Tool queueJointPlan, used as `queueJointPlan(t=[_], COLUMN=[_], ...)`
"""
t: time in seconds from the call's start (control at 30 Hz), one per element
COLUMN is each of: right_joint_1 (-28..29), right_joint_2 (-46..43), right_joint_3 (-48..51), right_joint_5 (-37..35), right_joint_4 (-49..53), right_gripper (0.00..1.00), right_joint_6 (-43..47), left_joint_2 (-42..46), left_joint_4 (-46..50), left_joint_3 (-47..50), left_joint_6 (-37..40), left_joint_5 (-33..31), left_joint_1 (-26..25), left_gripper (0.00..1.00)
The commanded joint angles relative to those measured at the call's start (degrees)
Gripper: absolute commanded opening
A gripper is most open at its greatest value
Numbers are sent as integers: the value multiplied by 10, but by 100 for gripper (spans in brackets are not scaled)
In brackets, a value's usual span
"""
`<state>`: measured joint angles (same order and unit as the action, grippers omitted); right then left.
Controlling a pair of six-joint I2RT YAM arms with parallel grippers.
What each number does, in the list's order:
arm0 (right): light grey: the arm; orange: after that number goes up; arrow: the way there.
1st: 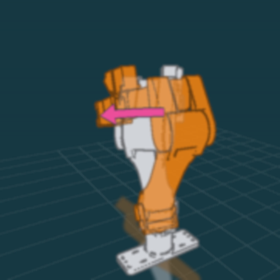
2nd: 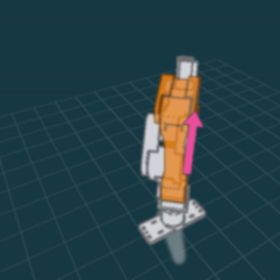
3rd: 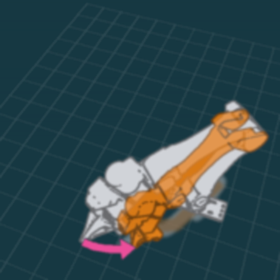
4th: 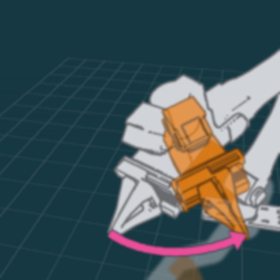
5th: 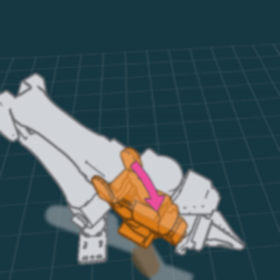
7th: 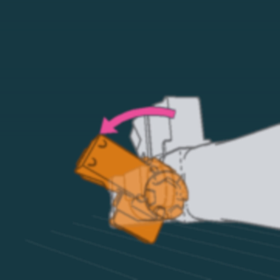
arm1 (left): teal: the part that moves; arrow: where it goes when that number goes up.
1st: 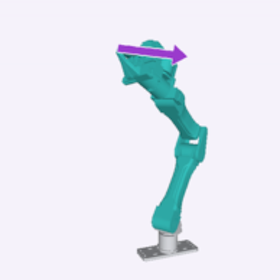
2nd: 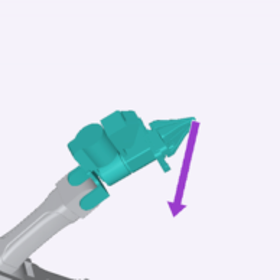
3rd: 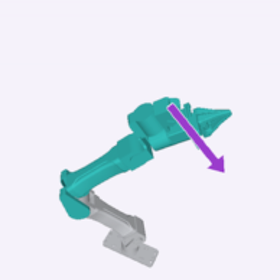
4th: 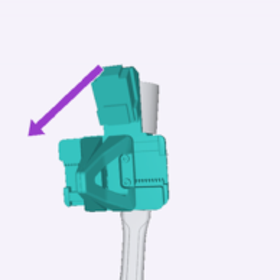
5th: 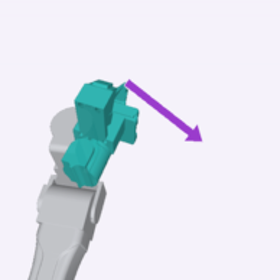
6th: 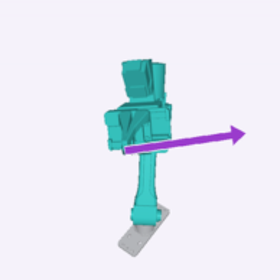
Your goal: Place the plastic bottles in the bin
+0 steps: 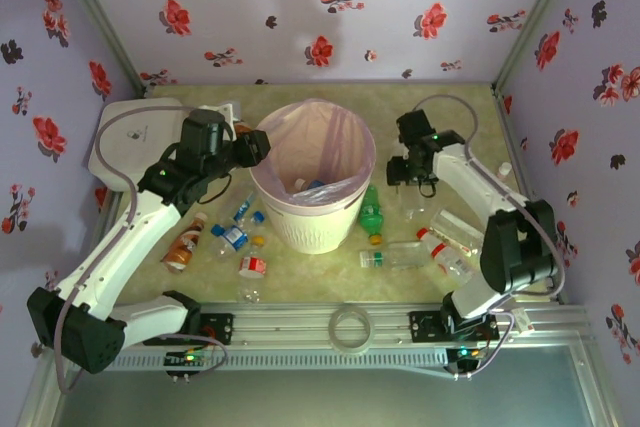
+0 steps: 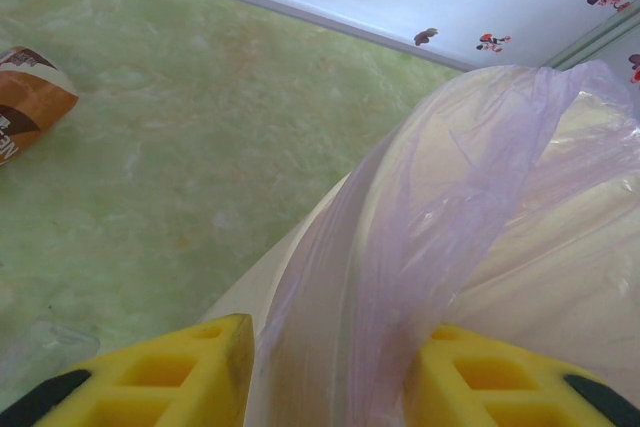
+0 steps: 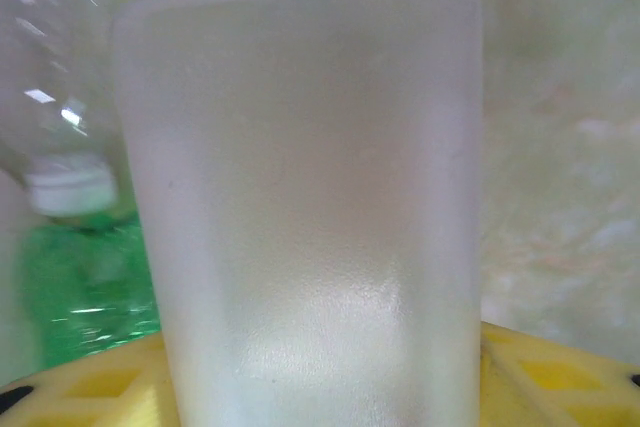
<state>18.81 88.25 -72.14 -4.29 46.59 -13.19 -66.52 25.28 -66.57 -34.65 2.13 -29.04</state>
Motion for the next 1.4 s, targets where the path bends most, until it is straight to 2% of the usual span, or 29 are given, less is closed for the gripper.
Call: queueJointPlan(t=[0.0, 0.23, 0.37, 0.57, 0.73, 0.9, 1.0, 1.2, 1.37], right_joint_1=[-3, 15, 62, 156, 227, 296, 319, 328, 328], right_joint_2=[-50, -84, -71, 16, 102, 156, 161, 120, 120], right_joint_3=[-65, -230, -332, -516, -627, -631, -606, -499, -450], right_joint_5=[2, -8, -21, -56, -26, -5, 5, 27, 22], right_joint_4=[51, 123, 149, 199, 230, 232, 233, 213, 218], right_gripper=[61, 58, 56, 56, 56, 55, 55, 52, 52], right_joint_6=[29, 55, 76, 109, 119, 115, 113, 99, 102], left_joint_2=[-2, -6, -9, -11, -10, -10, -10, -8, -12], left_joint_4=[15, 17, 21, 21, 25, 28, 28, 28, 26], left_joint_3=[13, 9, 6, 6, 6, 4, 4, 6, 6], left_joint_6=[-2, -1, 1, -1, 2, 5, 5, 7, 9], left_joint_5=[-6, -6, -6, -6, -5, -5, -5, -10, -10], left_joint_1=[-6, -6, -6, -6, -6, -6, -6, -5, -5], left_gripper=[43, 43, 43, 43, 43, 43, 43, 43, 43])
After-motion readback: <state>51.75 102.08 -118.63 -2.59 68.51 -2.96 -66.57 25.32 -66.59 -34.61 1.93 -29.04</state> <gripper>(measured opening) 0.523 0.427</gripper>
